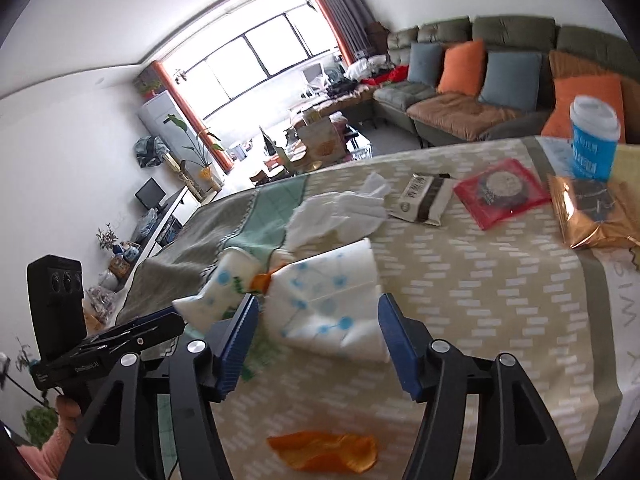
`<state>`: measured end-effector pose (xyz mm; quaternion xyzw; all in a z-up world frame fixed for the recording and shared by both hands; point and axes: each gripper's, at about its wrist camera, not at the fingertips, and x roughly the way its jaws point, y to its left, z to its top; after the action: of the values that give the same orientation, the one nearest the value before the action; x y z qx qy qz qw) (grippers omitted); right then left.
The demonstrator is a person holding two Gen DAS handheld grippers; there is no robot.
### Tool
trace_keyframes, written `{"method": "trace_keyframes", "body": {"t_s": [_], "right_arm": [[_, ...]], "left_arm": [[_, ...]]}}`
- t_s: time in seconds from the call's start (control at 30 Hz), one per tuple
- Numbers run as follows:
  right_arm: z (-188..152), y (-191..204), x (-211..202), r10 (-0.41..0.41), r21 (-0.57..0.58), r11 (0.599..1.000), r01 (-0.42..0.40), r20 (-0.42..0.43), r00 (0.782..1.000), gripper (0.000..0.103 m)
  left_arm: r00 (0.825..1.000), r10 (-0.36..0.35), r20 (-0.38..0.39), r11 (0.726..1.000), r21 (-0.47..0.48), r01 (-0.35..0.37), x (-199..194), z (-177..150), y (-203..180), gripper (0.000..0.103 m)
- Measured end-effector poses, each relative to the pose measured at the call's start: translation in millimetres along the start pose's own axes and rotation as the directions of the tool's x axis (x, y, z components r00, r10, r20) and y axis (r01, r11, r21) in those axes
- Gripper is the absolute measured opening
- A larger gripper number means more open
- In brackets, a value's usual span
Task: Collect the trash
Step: 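Grasp the blue-dotted white paper bowl with the left tool while the right tool grasps a white cup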
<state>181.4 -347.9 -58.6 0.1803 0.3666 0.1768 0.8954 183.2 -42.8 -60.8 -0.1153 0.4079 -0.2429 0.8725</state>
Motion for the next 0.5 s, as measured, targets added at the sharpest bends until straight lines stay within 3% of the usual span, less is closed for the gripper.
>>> {"method": "trace_keyframes", "body": {"t_s": [0.2,0.5], "right_arm": [[3,-10,10,0.045,0.039,0.998,-0.044,-0.021,0.999,0.061],[-1,-15,9,0.112,0.067,0.992,-0.11,-0.03,0.993,0.017]], "left_arm": [[0.999,-0.035,-0.022,0.999,-0.018,0.034,11,6,1,0.061],[0.999,-0.032,0.007,0.999,-0.007,0.032,1,3,2,0.059]]}}
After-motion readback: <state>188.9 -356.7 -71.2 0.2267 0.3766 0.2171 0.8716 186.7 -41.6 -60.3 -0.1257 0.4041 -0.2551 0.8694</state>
